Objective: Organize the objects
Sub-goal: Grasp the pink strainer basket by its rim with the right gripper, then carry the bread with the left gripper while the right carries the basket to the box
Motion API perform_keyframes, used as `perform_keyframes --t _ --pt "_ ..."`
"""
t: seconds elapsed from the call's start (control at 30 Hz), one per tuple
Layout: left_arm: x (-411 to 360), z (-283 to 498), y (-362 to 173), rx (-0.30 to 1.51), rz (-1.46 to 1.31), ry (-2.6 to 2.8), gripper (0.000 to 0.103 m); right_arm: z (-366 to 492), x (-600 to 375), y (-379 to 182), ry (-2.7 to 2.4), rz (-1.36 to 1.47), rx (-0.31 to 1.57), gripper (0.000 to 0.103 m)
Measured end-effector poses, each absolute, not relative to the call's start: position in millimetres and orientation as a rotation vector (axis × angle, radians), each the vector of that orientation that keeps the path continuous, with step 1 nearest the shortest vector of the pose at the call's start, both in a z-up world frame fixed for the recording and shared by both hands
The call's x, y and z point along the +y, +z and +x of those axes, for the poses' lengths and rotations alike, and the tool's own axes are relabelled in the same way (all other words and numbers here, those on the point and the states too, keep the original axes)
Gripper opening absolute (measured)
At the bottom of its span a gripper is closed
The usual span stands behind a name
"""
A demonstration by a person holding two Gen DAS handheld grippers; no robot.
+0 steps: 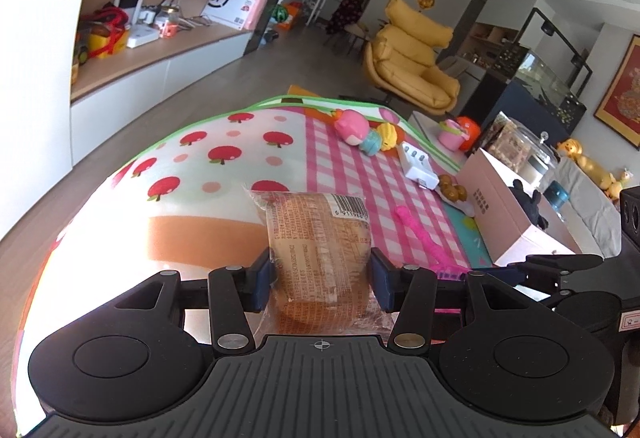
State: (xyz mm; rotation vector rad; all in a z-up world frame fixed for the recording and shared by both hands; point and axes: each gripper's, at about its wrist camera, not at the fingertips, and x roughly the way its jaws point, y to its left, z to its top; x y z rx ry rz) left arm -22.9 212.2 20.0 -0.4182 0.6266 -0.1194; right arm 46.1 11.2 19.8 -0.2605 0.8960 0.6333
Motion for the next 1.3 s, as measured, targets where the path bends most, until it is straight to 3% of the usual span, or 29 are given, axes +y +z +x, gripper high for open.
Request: perform_keyframes --t 0.03,0.57,0.9,1.3 --pt "211.4 -23.0 19.7 0.627 -0.419 -0.122 0.053 43.9 8.5 20.2 0.628 -0.27 0.899 0.084" --pt "175.2 -28.6 25.4 0.671 -0.38 -0.19 0.053 3.4 -73.8 29.2 0.484 -0.321 0.857 0.084" --pt "113.6 -25.1 65.8 0.643 -0.273 -0.298 0.053 -34.4 -163.6 83.6 0.303 -0.222 0.66 0.084" --pt "-8.9 98.0 107.9 0.586 -0.199 -0.43 0.053 -42.8 -215.2 93.6 0.248 -0.168 0.486 0.084"
